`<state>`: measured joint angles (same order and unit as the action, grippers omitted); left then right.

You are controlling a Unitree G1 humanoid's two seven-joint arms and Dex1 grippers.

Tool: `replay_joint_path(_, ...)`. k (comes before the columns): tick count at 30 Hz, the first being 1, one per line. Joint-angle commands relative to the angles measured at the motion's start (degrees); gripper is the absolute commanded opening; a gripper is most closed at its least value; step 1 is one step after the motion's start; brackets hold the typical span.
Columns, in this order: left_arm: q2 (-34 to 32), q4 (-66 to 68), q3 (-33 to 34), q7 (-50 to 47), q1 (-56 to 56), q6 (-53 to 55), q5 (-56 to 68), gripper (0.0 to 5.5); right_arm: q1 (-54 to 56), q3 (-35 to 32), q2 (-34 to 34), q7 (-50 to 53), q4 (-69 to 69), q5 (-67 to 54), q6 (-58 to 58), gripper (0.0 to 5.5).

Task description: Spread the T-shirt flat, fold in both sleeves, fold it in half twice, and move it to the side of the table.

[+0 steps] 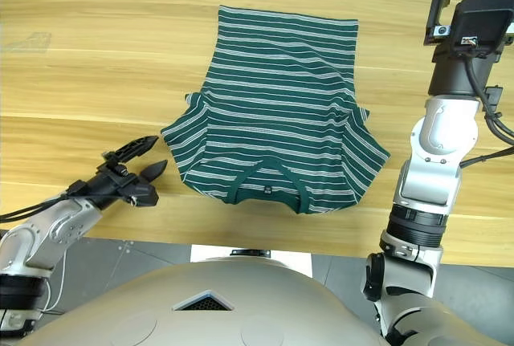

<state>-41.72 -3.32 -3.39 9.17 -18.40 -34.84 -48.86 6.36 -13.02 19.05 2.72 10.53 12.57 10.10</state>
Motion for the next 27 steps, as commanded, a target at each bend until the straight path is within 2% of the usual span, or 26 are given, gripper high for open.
replay_joint_path(1, -0.4, 5.8, -5.1, 0.3, 5.5, 0.1, -2.6, 3.63, -1.1, 0.2, -1.1, 1.0, 0.7, 0.4, -0.3, 3.21)
replay_joint_path(9, -1.6, 13.5, -10.8, -2.1, 14.1, -0.3, -3.1, 3.63, -2.0, 1.3, -2.5, 1.9, 0.6, 0.4, 0.3, 3.21)
replay_joint_path(19, -2.1, 18.0, -15.1, -5.8, 17.1, 1.4, -3.6, 3.63, -2.5, 1.4, -3.4, 1.9, 0.5, -0.4, 0.5, 3.21)
replay_joint_path(27, -3.2, 18.4, -17.0, -7.2, 16.5, 2.6, -3.2, 2.27, -2.4, 1.3, -3.7, 1.6, 0.3, -1.8, 0.1, 3.21)
